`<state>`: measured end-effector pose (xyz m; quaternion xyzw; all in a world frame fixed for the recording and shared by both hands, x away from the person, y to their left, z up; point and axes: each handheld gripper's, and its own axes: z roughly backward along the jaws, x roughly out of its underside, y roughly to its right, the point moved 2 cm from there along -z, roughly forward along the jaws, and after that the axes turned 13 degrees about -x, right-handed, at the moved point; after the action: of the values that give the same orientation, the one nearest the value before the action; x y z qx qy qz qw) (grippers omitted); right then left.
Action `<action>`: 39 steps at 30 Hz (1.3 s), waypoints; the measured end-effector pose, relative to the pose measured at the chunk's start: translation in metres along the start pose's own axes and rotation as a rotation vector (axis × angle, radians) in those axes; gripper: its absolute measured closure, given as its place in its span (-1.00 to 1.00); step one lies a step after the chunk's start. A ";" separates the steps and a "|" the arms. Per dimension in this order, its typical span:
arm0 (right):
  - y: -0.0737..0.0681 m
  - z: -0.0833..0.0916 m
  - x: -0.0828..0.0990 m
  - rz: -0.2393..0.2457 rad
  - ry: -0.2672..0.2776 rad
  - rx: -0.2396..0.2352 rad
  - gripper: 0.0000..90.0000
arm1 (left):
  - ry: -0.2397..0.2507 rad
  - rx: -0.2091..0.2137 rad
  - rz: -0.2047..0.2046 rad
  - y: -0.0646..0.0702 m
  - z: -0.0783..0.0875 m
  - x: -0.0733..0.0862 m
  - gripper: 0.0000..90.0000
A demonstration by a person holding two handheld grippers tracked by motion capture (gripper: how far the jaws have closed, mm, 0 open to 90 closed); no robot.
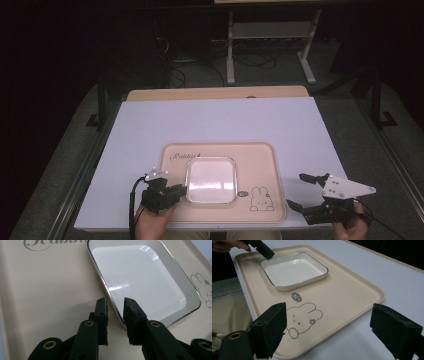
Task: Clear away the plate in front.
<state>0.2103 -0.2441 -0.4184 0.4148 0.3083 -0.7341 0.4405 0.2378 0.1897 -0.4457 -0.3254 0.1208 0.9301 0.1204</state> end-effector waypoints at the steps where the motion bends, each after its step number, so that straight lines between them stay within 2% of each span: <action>1: 0.000 0.000 0.000 -0.001 -0.001 0.001 -0.71 | 0.003 -0.001 -0.004 0.000 0.000 0.000 0.61; 11: 0.001 -0.001 0.000 -0.003 -0.009 0.008 -0.71 | 0.039 0.034 -0.048 -0.003 0.007 -0.007 0.56; 22: 0.002 -0.002 0.001 -0.016 -0.019 0.016 -0.71 | 0.071 0.051 -0.101 -0.012 0.011 -0.014 0.47; 39: 0.004 -0.003 0.002 -0.027 -0.031 0.031 -0.71 | 0.138 0.065 -0.120 -0.038 0.022 -0.013 0.28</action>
<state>0.2144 -0.2446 -0.4218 0.4058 0.2957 -0.7510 0.4288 0.2463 0.2299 -0.4259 -0.3915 0.1394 0.8920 0.1779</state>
